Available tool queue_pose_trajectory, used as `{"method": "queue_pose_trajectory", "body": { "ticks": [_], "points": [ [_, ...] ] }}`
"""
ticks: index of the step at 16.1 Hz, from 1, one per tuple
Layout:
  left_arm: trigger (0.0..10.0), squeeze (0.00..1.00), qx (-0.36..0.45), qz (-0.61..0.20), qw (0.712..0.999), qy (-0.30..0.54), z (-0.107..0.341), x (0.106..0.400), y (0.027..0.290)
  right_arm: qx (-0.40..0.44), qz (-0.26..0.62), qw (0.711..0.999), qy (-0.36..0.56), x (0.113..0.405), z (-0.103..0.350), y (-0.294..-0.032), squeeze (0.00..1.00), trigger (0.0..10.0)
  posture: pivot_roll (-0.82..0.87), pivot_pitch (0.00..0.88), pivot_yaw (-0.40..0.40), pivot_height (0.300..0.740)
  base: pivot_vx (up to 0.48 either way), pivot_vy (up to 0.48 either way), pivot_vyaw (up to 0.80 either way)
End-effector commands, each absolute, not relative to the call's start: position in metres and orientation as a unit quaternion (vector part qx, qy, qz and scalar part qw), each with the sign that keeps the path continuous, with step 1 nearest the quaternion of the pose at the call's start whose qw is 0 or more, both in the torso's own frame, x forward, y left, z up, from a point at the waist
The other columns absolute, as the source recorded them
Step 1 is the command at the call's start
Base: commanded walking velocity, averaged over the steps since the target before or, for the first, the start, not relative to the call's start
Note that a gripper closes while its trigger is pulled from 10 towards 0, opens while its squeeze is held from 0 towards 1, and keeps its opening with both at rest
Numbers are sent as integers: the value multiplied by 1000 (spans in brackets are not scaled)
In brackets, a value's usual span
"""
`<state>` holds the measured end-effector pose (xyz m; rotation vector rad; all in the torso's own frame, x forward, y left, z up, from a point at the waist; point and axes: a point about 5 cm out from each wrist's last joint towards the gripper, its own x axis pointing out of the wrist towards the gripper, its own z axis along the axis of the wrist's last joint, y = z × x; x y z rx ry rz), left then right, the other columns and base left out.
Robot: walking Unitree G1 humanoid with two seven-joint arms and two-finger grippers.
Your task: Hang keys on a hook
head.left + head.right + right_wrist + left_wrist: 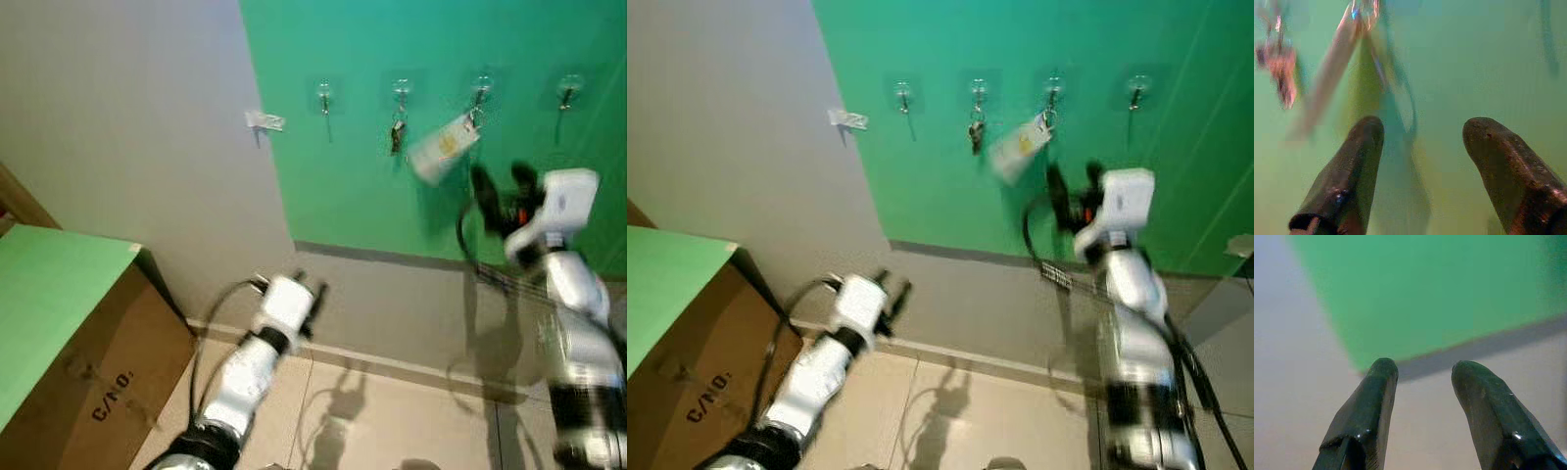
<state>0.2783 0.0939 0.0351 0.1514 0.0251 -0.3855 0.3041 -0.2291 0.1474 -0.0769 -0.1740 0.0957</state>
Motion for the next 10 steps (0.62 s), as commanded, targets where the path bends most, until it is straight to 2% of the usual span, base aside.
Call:
{"method": "queue_pose_trajectory", "body": {
  "ticks": [1, 2, 3, 4, 5, 7, 9, 10],
  "points": [
    [10000, 0, 71, -141, 987, 4, 44, 284, 117, -55, 54, 995, -71, 296, 130, -223, 1000, 10000, -264, 0, 118, 740, 0, 0, 0],
    [10000, 0, 75, -121, 990, -2, 47, 281, 128, -65, 57, 995, -51, 287, 112, -220, 1000, 10000, -255, 0, 116, 740, 0, 0, 0],
    [10000, 0, 79, -108, 991, -4, 48, 276, 136, -67, 60, 995, -36, 280, 100, -218, 863, 10000, -244, 0, 116, 740, 0, 0, 0],
    [10000, 0, 80, -103, 991, -3, 48, 274, 139, -67, 61, 995, -30, 276, 94, -217, 863, 10000, -244, 0, 116, 740, 0, 0, 0],
    [10000, 0, 63, -77, 995, 5, 46, 261, 151, -64, 65, 996, -6, 259, 75, -215, 0, 10000, -227, 0, 111, 740, 0, 0, 0],
    [10000, 0, 47, -57, 997, 7, 47, 248, 160, -52, 62, 997, 10, 242, 63, -215, 0, 10000, -219, 0, 111, 740, 0, 0, 0],
    [10000, 0, 45, -27, 999, -4, 56, 217, 176, -12, 49, 999, 1, 217, 59, -212, 0, 10000, -218, 0, 115, 740, 0, 0, 0],
    [10000, 0, 49, -29, 998, -14, 61, 211, 174, -5, 53, 999, -9, 216, 61, -211, 0, 10000, -218, 0, 115, 740, 0, 0, 0]
  ]
}}
